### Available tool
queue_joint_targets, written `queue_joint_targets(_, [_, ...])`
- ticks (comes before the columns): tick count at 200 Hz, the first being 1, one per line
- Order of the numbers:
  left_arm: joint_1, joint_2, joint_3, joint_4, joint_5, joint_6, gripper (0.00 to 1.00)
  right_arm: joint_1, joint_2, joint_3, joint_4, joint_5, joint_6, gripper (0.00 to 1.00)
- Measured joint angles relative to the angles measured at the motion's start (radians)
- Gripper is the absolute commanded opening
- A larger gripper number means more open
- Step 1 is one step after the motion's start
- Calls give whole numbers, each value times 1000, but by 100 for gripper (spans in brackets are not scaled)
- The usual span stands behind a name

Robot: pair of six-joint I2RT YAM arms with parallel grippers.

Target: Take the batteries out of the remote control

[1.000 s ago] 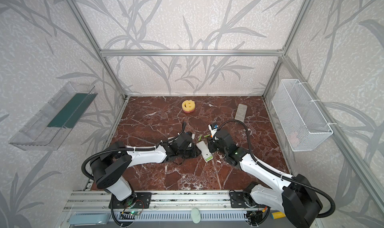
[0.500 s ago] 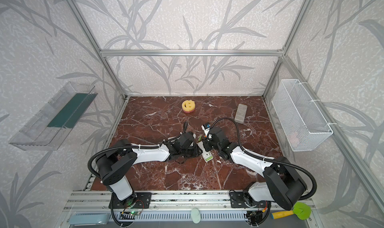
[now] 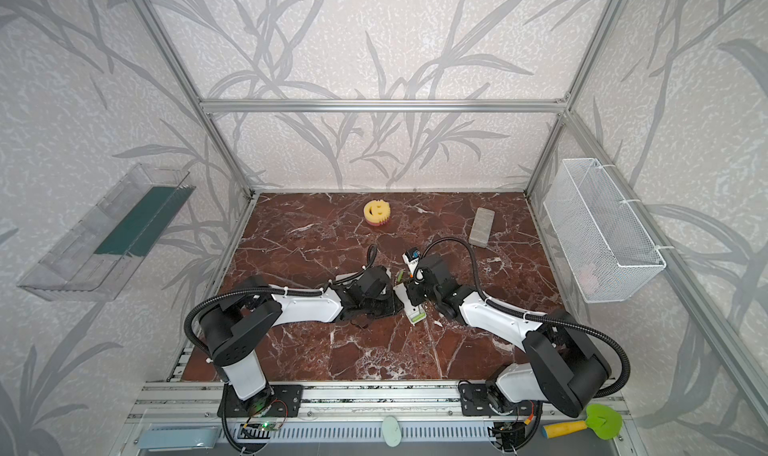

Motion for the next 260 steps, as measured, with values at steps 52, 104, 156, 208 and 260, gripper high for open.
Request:
queue_joint_targets(52, [2,3,0,0,0,0,28,-19,32,18,-3,-55,2,0])
queue_joint_targets(104, [2,3,0,0,1,0,28,-59,149,109,-50,-135,6,0])
queue_joint_targets(156, [2,3,0,3,5,0,27,-66,208,150,-69,-165,6,0])
queue_joint_targets(208, [1,-2,-17,48,20,5,27,-69,246,165,-65,-169,14,0])
queue_joint_targets(260, [-22,-21,-70,108,31,9,27,-69,261,169,-64,-168,26,0])
